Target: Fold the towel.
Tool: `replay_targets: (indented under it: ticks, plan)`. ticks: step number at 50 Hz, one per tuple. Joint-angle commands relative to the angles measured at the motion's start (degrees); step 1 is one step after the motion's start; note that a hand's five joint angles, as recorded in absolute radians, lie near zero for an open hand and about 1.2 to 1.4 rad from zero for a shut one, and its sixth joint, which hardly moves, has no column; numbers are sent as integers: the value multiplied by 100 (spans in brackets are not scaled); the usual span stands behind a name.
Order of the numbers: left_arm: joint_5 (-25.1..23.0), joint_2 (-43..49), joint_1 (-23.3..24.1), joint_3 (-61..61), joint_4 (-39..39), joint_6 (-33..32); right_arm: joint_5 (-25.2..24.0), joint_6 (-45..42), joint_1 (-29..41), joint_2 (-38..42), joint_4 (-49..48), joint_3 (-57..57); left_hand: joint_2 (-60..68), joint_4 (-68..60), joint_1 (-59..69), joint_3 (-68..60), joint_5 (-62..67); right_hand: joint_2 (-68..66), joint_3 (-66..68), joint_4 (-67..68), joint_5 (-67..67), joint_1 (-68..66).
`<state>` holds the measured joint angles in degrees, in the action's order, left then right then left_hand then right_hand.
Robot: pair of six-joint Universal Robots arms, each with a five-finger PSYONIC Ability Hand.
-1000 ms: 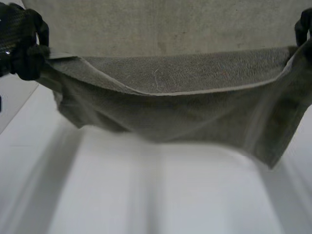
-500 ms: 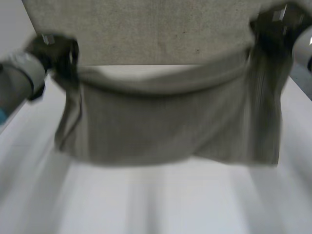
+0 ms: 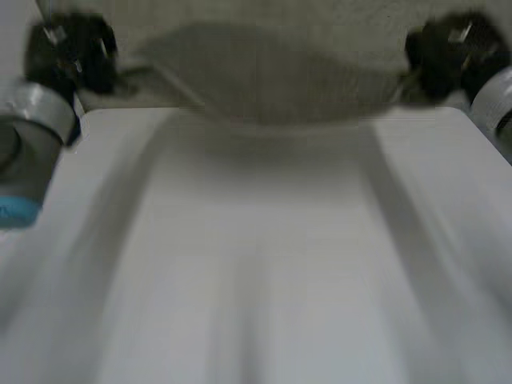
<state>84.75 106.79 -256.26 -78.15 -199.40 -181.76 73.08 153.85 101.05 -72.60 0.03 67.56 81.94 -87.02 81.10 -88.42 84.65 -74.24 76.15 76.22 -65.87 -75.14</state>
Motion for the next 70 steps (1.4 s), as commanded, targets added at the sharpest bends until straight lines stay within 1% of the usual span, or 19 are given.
replay_targets:
  ticks: [1, 4, 8, 10, 18, 23, 24, 25, 26, 28, 36, 45, 49, 53, 55, 56, 57, 62, 70]
  plan:
    - [-363, 386, -152, -1560, -756, -236, -40, -689, 3, 447, -318, 1494, -194, 702, -110, 842, -1465, -576, 385, 378, -413, -486]
    - [-389, 465, -275, -2149, -1099, -517, -57, -707, -32, 615, -485, 1986, -194, 702, -110, 842, -1465, -576, 385, 378, -413, -486]
    - [-425, 466, -390, -2644, -1250, -844, -66, -742, -94, 598, -600, 2365, -194, 702, -110, 842, -1465, -576, 385, 378, -413, -486]
    - [-564, 405, -521, -3020, -1277, -1080, -66, -777, -103, 563, -600, 2534, -194, 702, -110, 842, -1465, -576, 385, 378, -413, -486]
    - [-978, 168, -653, -3584, -1277, -1231, -40, -821, -191, -70, -635, 3325, -194, 702, -110, 842, -1465, -576, 385, 378, -413, -486]
    - [-1031, 79, -636, -3664, -1277, -1248, -40, -813, -147, -228, -767, 3632, -194, 702, -110, 842, -1465, -576, 385, 378, -413, -486]
    - [-1031, 79, -636, -3664, -1277, -1248, -49, -804, -147, -280, -915, 3754, -194, 702, -110, 842, -1465, -99, -92, -99, 64, -9]
    - [-1031, 70, -618, -3672, -1277, -1248, -49, -804, -147, -290, -1117, 3877, -758, 1266, -674, 1406, -2029, 605, -796, -804, 769, 696]
    - [-1031, 70, -609, -3681, -1268, -1248, -49, -804, -147, -290, -1119, 3878, -1396, 1905, -1312, 2045, -2667, 612, -803, -811, 776, 703]
    - [-1031, 79, -609, -3698, -1268, -1248, -66, -813, -147, -290, -1504, 4071, -1786, 2294, -1701, 2434, -3057, 1567, -1758, -1765, 1730, 1657]
    - [-1031, 140, -601, -3760, -1294, -1336, -180, -988, -164, -228, -1988, 4326, -2311, 2819, -2227, 2959, -3582, 1790, -1980, -1988, 1953, 1880]
    - [-1022, 149, -636, -3760, -1294, -1634, -374, -1252, -173, -246, -2024, 4441, -2445, 2954, -2361, 3094, -3716, 2143, -2334, -2342, 2306, 2233]
    - [-1013, 141, -671, -3760, -1294, -1688, -619, -1559, -173, -290, -2033, 4546, -2446, 2954, -2361, 3094, -3717, 2043, -2234, -2241, 2206, 2133]
    - [-996, 105, -680, -3743, -1294, -1688, -638, -1779, -173, -290, -2042, 4581, -2429, 2937, -2345, 3077, -3700, 1689, -1880, -1887, 1852, 1779]
    - [-996, 105, -680, -3743, -1303, -1688, -655, -1850, -191, -290, -2085, 4599, -2429, 2937, -2345, 3077, -3700, 133, -324, -332, 297, 224]
    - [-996, 97, -688, -3734, -1303, -1688, -655, -1850, -191, -290, -2086, 4599, -2445, 2954, -2361, 3094, -3716, 124, -315, -323, 288, 215]
    - [-996, 97, -688, -3734, -1303, -1688, -655, -1841, -208, -298, -2147, 4608, -2446, 2954, -2361, 3094, -3717, -569, 378, 371, -406, -479]
    - [-996, 97, -776, -3743, -1303, -1688, -629, -1806, -226, -351, -2332, 4652, -3217, 3726, -3133, 3866, -4488, -576, 385, 378, -413, -486]
    - [-987, 175, -759, -3769, -1557, -1714, -585, -1771, -358, -369, -2341, 4617, -3270, 3779, -3186, 3919, -4541, -576, 385, 378, -413, -486]
